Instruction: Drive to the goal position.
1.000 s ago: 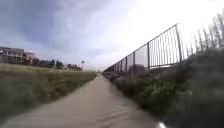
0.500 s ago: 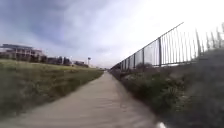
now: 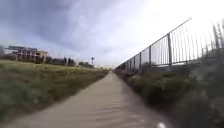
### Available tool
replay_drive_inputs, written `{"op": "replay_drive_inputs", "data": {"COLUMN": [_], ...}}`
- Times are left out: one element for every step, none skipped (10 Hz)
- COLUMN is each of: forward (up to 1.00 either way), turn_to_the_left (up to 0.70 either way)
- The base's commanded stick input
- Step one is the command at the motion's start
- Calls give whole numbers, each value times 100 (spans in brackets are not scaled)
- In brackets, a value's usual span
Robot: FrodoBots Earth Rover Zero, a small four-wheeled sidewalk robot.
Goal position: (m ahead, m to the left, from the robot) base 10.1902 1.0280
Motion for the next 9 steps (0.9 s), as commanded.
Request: {"op": "replay_drive_inputs", "data": {"forward": [100,100,100,100,100,100,100,100,100], "turn_to_the_left": [0,0,-38,-13,0,0,-5,-19,-40]}}
